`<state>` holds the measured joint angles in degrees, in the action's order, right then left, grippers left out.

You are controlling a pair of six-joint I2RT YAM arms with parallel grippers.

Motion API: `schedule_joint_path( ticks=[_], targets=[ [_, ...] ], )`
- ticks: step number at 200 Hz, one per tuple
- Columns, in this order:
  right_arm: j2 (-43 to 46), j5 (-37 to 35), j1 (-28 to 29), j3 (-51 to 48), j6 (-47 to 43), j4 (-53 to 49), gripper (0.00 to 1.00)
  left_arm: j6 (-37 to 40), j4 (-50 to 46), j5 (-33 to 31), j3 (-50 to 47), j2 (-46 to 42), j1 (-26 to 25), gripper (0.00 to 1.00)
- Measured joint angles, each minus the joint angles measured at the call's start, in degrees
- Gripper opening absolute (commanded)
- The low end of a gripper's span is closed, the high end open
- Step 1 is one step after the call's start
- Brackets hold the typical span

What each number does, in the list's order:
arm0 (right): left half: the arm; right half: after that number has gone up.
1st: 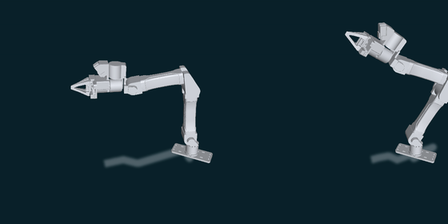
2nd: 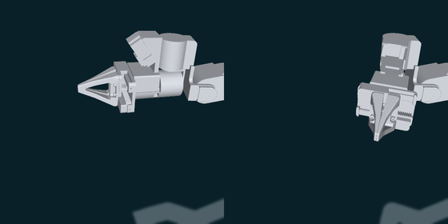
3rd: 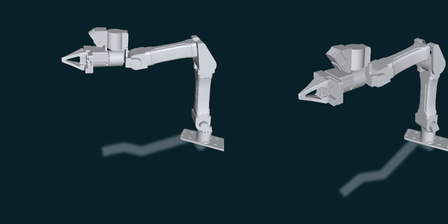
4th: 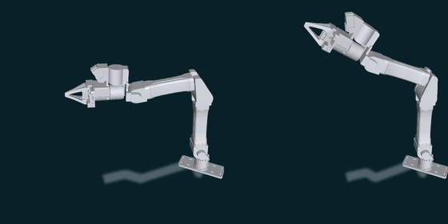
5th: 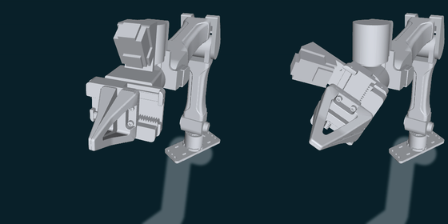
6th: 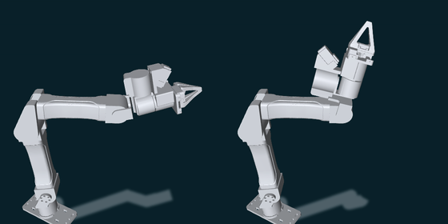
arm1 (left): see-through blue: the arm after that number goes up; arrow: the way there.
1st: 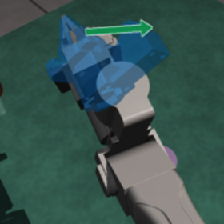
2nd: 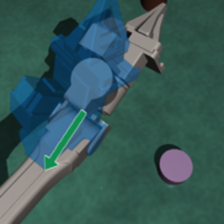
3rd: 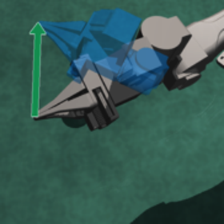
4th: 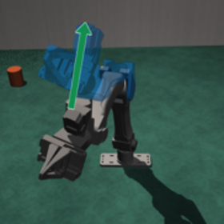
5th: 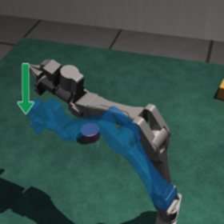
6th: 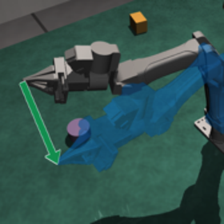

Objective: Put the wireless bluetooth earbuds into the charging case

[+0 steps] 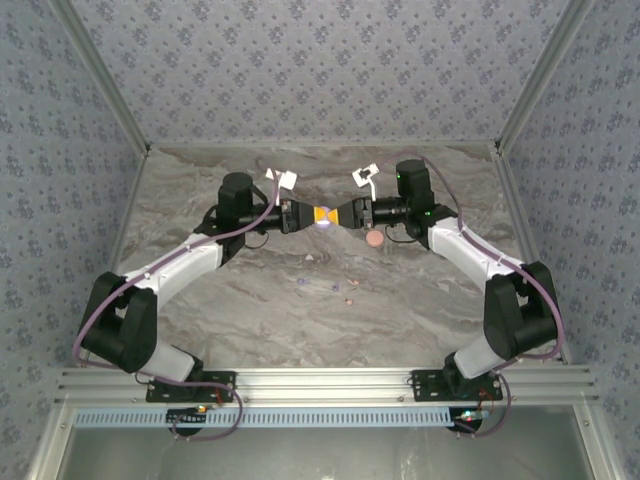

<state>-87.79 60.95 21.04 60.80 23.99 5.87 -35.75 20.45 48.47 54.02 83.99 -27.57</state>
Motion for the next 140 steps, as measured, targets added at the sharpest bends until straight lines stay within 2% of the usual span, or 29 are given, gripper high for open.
schedule_joint_path(
  ticks=[25, 75, 115, 140],
  targets=[
    [-0.5, 0.31, 0.13, 0.24, 0.33, 0.2, 0.43, 0.22, -0.02, -0.02, 0.0, 0.02, -0.2, 0.24],
    [-0.52, 1.27, 0.39, 0.5, 0.68, 0.48, 0.29, 0.37, -0.07, -0.2, 0.0, 0.02, -0.2, 0.24],
    [-0.52, 1.2, 0.28, 0.55, 0.94, 0.44, 0.26, 0.52, -0.07, -0.24, 0.02, 0.02, -0.2, 0.35],
    [-0.5, 1.22, -0.24, 0.55, 1.27, 0.44, 0.24, 0.63, -0.09, -0.26, 0.0, 0.02, -0.2, 0.37]
  ],
)
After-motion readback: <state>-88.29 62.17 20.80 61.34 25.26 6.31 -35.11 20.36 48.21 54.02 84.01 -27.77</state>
